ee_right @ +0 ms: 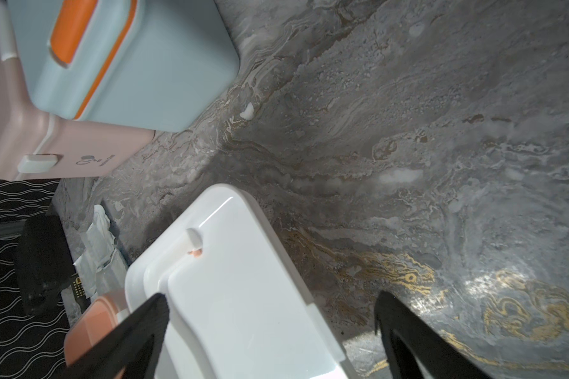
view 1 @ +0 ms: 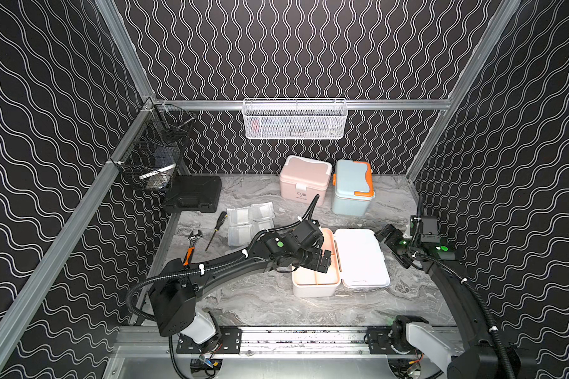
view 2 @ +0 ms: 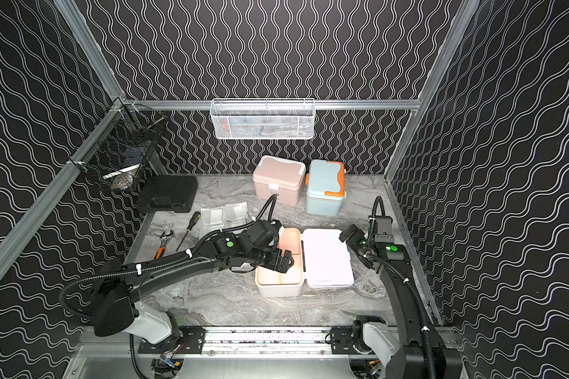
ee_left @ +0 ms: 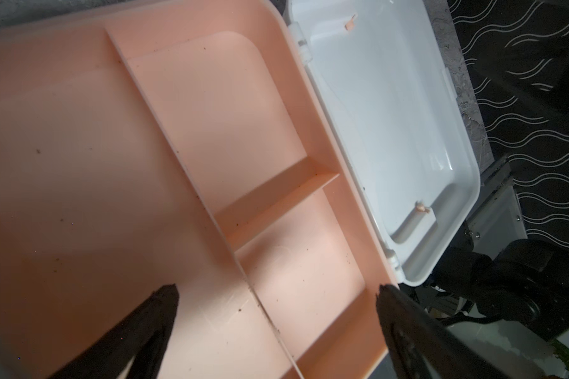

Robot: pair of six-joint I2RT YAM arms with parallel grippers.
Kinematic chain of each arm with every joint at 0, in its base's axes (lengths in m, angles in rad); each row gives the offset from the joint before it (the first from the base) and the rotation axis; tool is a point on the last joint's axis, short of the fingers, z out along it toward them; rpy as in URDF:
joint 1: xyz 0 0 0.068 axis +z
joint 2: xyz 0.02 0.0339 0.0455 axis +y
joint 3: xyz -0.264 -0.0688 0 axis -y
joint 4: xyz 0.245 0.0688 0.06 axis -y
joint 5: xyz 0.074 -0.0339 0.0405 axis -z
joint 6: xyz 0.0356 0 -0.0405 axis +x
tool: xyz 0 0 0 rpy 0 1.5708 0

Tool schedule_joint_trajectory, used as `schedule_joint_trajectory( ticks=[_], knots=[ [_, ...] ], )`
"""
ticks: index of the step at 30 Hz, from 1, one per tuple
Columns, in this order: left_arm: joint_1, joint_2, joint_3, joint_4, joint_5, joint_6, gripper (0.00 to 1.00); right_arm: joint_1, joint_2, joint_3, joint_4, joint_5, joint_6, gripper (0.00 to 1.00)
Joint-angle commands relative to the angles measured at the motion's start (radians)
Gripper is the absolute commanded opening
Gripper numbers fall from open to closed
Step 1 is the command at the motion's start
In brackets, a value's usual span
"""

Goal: Open first aid kits and take out gauze
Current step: Close the lid of the first aid kit.

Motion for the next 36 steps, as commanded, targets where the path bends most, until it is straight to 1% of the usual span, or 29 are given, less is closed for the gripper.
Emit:
schedule_joint_trajectory(
  ticks=[1, 2, 4, 6, 10, 15, 20, 25, 36],
  knots=[
    [0.005, 0.021, -0.001, 0.038, 0.038, 0.016, 0.99, -0.037, 0.030, -0.036, 0.086, -0.115, 0.011, 1.00],
    [0.005, 0.026, -0.003, 0.044, 0.043, 0.014, 0.99, -0.051, 0.044, -0.050, 0.101, -0.149, 0.009, 1.00],
    [0.008, 0.037, -0.011, 0.063, 0.055, 0.009, 0.99, -0.081, 0.070, -0.089, 0.156, -0.259, 0.005, 1.00],
    [0.008, 0.047, -0.016, 0.078, 0.067, 0.006, 0.99, -0.092, 0.089, -0.121, 0.208, -0.345, 0.009, 1.00],
    [0.008, 0.065, -0.024, 0.103, 0.089, 0.002, 0.99, -0.098, 0.108, -0.154, 0.277, -0.456, 0.025, 1.00],
    [0.008, 0.074, -0.035, 0.126, 0.105, -0.004, 0.99, -0.099, 0.080, -0.150, 0.277, -0.499, 0.048, 1.00],
    [0.007, 0.077, -0.042, 0.143, 0.117, -0.004, 0.99, -0.099, 0.013, -0.102, 0.200, -0.481, 0.052, 1.00],
    [0.008, 0.079, -0.048, 0.160, 0.133, -0.005, 0.99, -0.098, -0.041, -0.075, 0.177, -0.490, 0.091, 1.00],
    [0.008, 0.071, -0.095, 0.279, 0.201, -0.046, 0.99, -0.077, -0.076, 0.108, 0.085, -0.589, 0.112, 1.00]
  ],
)
